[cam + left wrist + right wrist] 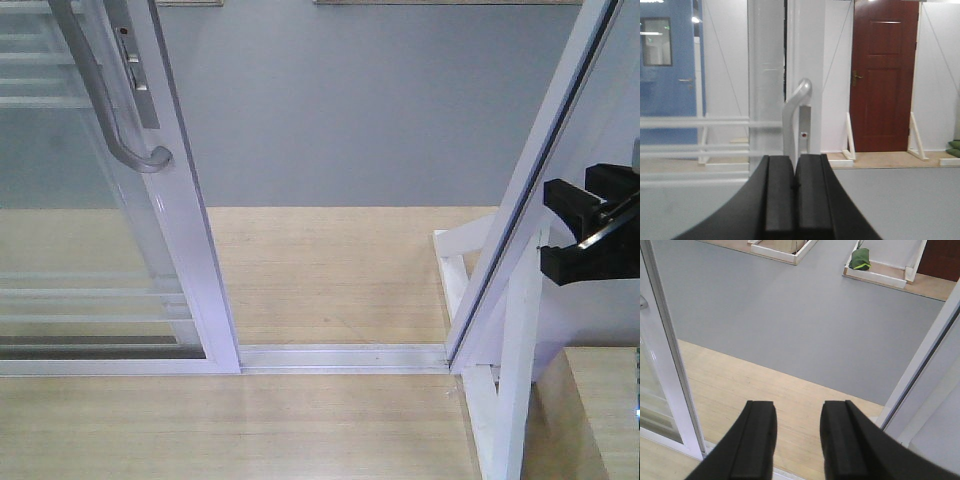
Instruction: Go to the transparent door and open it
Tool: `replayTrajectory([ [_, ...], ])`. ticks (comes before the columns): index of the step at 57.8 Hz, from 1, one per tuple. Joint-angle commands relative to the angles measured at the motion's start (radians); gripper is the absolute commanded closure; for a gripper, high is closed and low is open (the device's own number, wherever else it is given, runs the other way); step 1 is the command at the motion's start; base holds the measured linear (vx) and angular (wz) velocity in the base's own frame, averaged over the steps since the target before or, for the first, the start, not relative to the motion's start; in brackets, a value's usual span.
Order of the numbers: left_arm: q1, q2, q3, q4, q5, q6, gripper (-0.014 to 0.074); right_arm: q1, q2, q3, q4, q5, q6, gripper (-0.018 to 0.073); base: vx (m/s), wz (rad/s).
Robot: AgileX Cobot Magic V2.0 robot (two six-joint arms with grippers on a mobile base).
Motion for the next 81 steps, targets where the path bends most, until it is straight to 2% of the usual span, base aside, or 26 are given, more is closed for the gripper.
replayTrajectory([
  [1,-0.003,-0.011,0.065,-0.002,-0.182,-0.039,0.0602,-0.005,-0.007,-0.031,-0.005,-0.074,-0.008,0.0253,0.0,0.0],
  [8,-0.003,-0.011,0.189,-0.001,-0.265,-0.037,0.0602,-0.005,-0.004,-0.031,-0.005,-0.074,-0.008,0.0253,0.0,0.0],
  [15,-0.003,-0.011,0.283,-0.001,-0.295,-0.037,0.0602,-0.005,-0.004,-0.031,-0.005,-0.074,-0.008,0.0253,0.0,0.0],
  [18,-0.003,-0.011,0.278,-0.003,-0.229,-0.037,0.0602,-0.005,-0.004,-0.031,-0.005,-0.074,-0.008,0.0253,0.0,0.0],
  [28,-0.003,-0.011,0.278,-0.002,-0.169,-0.037,0.0602,-0.005,-0.004,-0.031,-0.005,-0.074,-0.008,0.0253,0.0,0.0],
  [64,-0.003,-0.011,0.278,-0.002,-0.162,-0.037,0.0602,-0.011,-0.026,0.002,-0.016,-0.104,-0.009,0.026,0.0,0.0],
  [69,-0.003,-0.011,0.278,-0.002,-0.162,-0.037,0.0602,-0.04,-0.107,0.066,-0.019,-0.117,-0.008,0.0313,0.0,0.0],
  [74,-0.003,-0.011,0.278,-0.002,-0.162,-0.037,0.0602,-0.105,-0.221,0.159,-0.03,-0.164,0.01,0.0398,0.0,0.0],
  [81,-0.003,-0.011,0.278,-0.002,-0.162,-0.037,0.0602,-0.205,-0.409,0.291,-0.034,-0.248,0.105,0.0554,0.0,0.0],
])
